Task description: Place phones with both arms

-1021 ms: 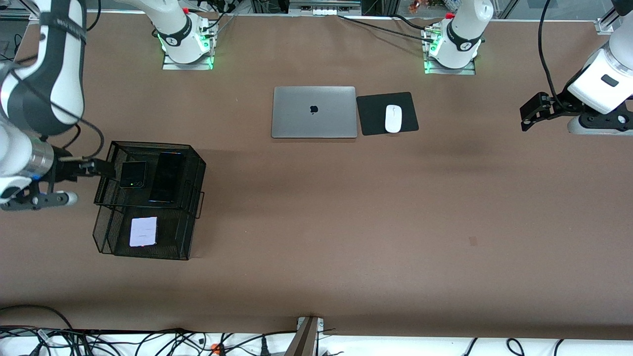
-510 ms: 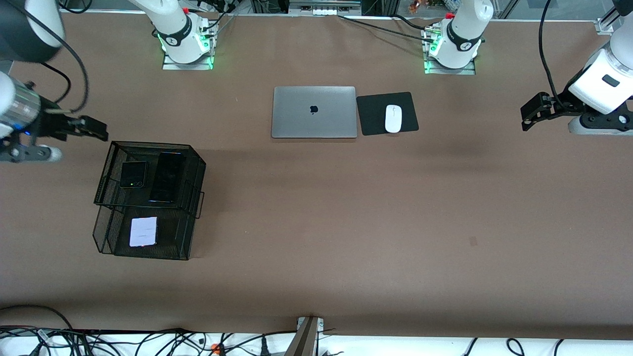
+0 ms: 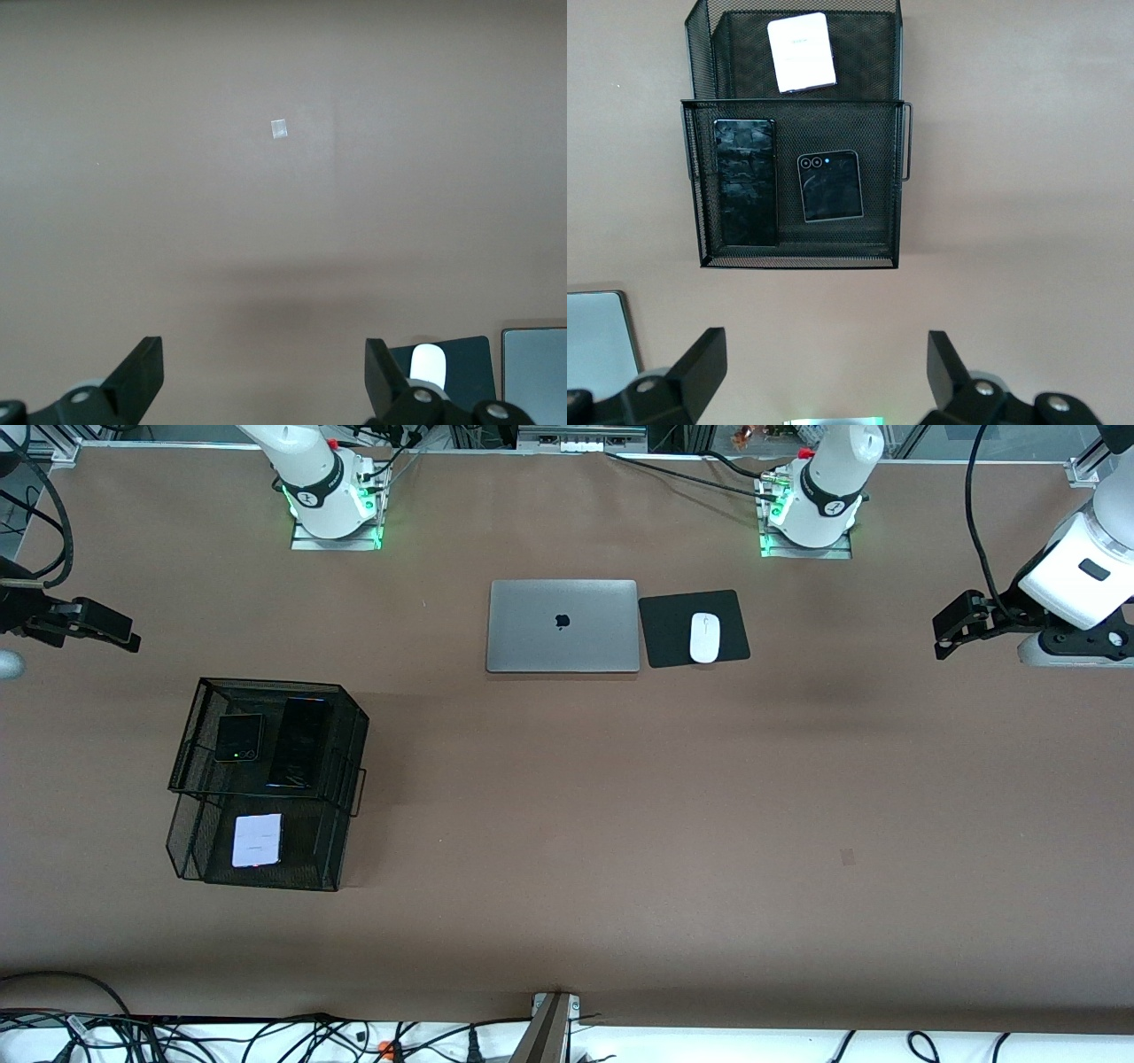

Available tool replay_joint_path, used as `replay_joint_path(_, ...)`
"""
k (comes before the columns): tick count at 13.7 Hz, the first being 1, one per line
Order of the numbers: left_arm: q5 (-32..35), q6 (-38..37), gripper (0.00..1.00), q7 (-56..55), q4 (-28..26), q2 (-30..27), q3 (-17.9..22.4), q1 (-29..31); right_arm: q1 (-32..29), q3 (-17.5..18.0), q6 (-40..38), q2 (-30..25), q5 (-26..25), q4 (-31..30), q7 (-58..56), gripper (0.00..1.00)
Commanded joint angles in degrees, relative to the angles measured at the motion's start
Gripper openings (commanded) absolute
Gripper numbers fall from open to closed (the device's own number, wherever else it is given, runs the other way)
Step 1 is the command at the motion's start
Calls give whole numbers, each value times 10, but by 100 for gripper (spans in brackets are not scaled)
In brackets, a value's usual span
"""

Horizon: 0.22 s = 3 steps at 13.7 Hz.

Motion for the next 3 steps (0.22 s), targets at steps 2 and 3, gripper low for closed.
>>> replay_joint_path(2, -11, -14, 100, 5, 14, 3, 1, -2, -12, 12, -12, -12, -5, -10, 8, 100)
replay_joint_path(3, -11, -14, 100, 6, 14, 3, 2, -2, -12, 12, -12, -12, -6, -11, 8, 100)
